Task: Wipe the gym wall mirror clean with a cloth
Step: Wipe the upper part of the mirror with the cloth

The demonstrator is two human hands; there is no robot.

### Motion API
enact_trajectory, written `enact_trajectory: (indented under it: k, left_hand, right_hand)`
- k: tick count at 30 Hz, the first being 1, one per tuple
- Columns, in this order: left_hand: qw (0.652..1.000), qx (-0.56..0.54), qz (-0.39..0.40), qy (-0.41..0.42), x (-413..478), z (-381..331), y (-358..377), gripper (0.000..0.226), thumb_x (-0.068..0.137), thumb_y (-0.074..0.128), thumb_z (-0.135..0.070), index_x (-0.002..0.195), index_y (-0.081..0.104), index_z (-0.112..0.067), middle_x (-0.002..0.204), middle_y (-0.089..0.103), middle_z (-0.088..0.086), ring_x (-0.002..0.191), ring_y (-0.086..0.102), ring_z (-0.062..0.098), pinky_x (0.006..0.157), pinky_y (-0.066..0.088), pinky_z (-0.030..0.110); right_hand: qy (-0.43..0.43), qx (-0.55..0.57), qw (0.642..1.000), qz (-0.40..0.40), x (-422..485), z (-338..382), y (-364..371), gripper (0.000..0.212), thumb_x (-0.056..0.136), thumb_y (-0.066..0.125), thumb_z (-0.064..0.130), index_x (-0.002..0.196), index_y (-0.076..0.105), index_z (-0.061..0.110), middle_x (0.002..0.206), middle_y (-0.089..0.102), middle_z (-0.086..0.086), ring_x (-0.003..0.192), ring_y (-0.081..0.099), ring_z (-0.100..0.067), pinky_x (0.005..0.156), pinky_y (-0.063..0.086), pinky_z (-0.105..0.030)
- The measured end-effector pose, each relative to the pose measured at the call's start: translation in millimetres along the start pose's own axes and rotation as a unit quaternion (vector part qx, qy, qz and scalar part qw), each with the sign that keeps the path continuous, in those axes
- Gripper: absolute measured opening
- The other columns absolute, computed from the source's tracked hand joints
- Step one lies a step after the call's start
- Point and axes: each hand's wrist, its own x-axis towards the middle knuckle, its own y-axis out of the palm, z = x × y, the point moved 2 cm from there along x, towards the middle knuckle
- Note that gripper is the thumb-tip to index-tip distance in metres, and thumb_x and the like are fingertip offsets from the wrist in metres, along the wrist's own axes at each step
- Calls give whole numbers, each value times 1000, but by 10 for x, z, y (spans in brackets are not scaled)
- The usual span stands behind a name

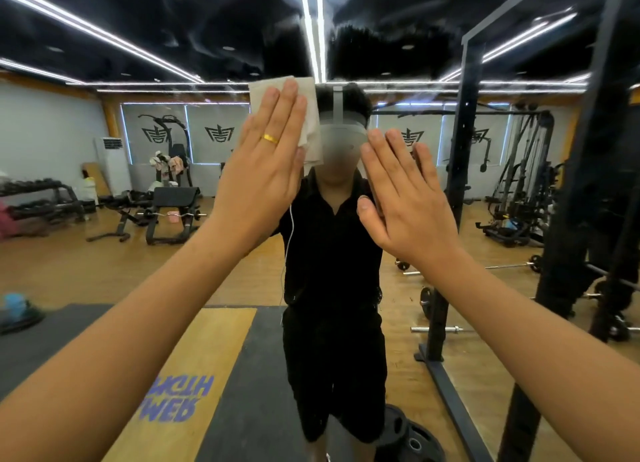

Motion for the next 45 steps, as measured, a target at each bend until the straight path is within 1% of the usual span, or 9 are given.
enact_trajectory:
  k: [6, 10, 15, 22, 28, 31, 36, 43, 45]
  left_hand:
    - [1000, 2, -11, -11, 472, 106, -150, 55, 114, 23, -26, 163, 16, -1, 171, 12, 18, 159, 8, 32, 130, 5, 40]
    - [998, -27, -33, -44, 169, -25, -69, 54, 113, 31, -20, 161, 22, 2, 170, 18, 20, 158, 13, 35, 130, 13, 45]
    - [999, -31, -25, -35, -15, 8, -42, 54, 113, 34, -20, 162, 21, 1, 170, 17, 20, 159, 12, 33, 131, 8, 41]
    - [988, -49, -61, -134, 494, 13, -135, 55, 113, 27, -22, 162, 16, 0, 171, 12, 19, 159, 8, 34, 131, 7, 40]
    - [991, -28, -17, -133, -198, -308, 36, 56, 112, 32, -18, 162, 15, 3, 171, 9, 22, 159, 6, 34, 131, 4, 39]
    - [991, -5, 12, -131, -178, -177, -52, 58, 113, 29, -22, 163, 10, 1, 172, 5, 20, 160, 1, 32, 130, 2, 38]
    - [978, -16, -24, -208, 308, 136, -236, 59, 114, 26, -26, 165, 3, -5, 173, -2, 14, 160, -3, 29, 131, 10, 44]
    - [983, -10, 20, -181, -423, -129, -70, 59, 114, 25, -26, 165, 2, -5, 173, -3, 15, 160, -8, 24, 127, -8, 29]
    - [988, 4, 28, -153, -367, 7, -114, 59, 114, 25, -25, 164, 3, -3, 172, -2, 17, 160, -6, 27, 129, -6, 33]
  right_hand:
    - [4, -11, 1000, -3, 46, 6, -30, 68, 105, 44, 35, 162, 22, 4, 170, 18, -16, 158, 14, -31, 129, 10, -53]
    - [5, -10, 1000, -2, -2, 53, -31, 68, 106, 45, 35, 162, 22, 4, 170, 18, -17, 158, 15, -32, 128, 13, -55]
    - [3, -13, 1000, 3, -24, 35, -24, 68, 106, 42, 37, 162, 22, 4, 170, 16, -16, 159, 13, -31, 129, 10, -53]
    - [3, 18, 1000, -12, 3, 38, -24, 66, 105, 44, 36, 161, 27, 5, 169, 21, -16, 158, 17, -31, 127, 16, -56]
    - [0, 24, 999, -23, 9, -3, -12, 67, 104, 44, 35, 161, 26, 6, 169, 20, -14, 158, 15, -29, 129, 9, -52]
    - [3, 24, 1000, -19, 12, 6, -3, 67, 105, 42, 36, 162, 25, 6, 170, 19, -14, 158, 14, -29, 129, 8, -51]
    - [1, 35, 999, -19, 0, 18, -10, 67, 104, 43, 35, 162, 25, 6, 170, 18, -14, 159, 14, -29, 129, 8, -51]
    - [2, 28, 999, -19, -13, -16, -17, 66, 104, 43, 35, 161, 26, 5, 169, 21, -15, 158, 15, -29, 127, 15, -56]
    - [1, 26, 999, -18, -18, -12, -19, 66, 104, 42, 35, 161, 27, 4, 169, 21, -15, 158, 16, -30, 126, 17, -57]
